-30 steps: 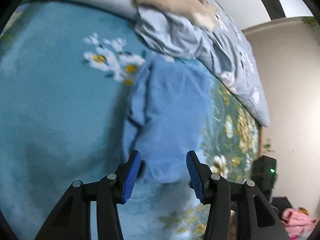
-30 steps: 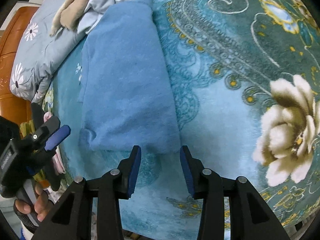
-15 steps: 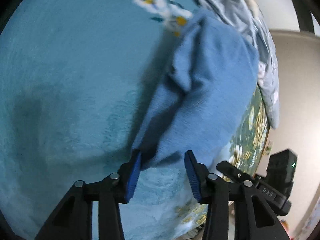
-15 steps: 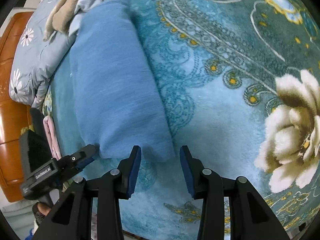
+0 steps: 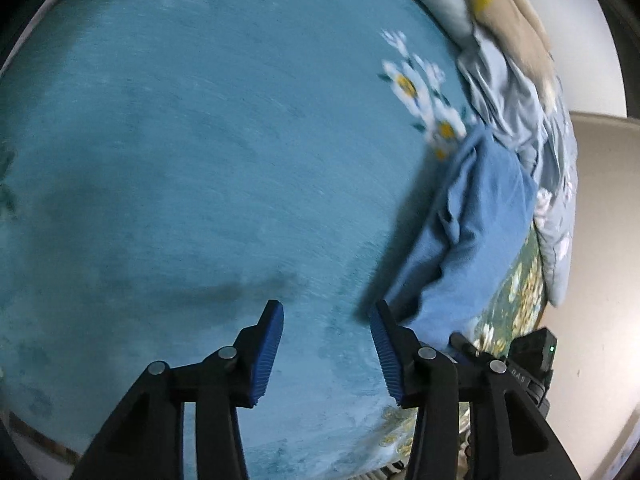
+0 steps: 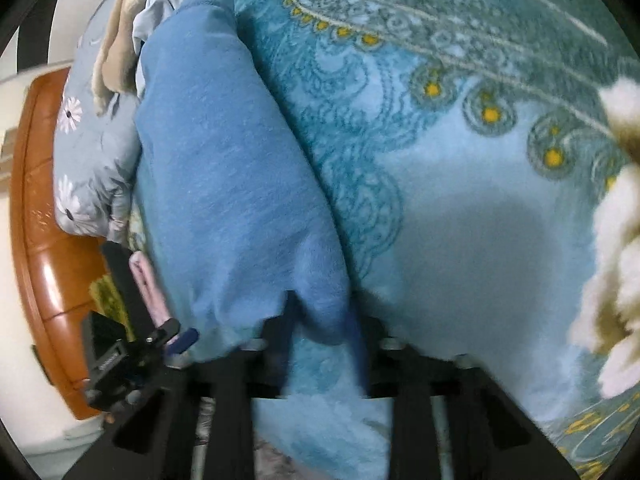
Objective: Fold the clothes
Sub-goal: 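Grasp the folded shirt edge with the right gripper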
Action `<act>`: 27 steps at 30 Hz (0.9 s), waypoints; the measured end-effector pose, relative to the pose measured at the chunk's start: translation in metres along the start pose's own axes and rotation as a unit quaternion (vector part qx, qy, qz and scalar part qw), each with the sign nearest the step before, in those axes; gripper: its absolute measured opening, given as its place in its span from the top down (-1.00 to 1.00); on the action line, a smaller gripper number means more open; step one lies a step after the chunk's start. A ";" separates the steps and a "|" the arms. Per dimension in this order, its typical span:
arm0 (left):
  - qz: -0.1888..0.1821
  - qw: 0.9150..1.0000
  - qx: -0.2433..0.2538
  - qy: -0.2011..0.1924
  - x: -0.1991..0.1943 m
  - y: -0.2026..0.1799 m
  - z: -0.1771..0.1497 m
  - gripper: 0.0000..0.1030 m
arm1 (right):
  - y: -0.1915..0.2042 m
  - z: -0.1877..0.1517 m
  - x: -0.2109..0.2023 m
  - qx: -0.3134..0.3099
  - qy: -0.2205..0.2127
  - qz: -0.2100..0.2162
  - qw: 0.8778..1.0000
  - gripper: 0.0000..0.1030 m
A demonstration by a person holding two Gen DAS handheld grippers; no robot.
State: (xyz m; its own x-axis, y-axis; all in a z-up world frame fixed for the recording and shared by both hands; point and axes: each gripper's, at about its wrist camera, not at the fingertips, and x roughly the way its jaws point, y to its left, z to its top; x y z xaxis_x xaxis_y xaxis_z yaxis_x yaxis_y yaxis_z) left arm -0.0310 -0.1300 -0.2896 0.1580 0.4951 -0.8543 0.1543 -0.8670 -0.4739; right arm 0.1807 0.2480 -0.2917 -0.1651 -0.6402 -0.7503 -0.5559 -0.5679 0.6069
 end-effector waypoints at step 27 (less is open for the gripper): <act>-0.060 0.989 0.133 0.024 0.066 -0.167 0.082 -0.17 | 0.014 0.196 -0.125 -0.216 -0.019 -0.198 0.956 0.40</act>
State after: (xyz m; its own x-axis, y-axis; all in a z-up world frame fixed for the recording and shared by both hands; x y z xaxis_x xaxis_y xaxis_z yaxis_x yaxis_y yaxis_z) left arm -0.1260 0.0429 -0.2846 0.2017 0.5925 -0.7799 -0.0853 -0.7827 -0.6166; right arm 0.0338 0.4214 -0.2405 -0.0459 -0.3165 -0.9475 -0.1951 -0.9274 0.3192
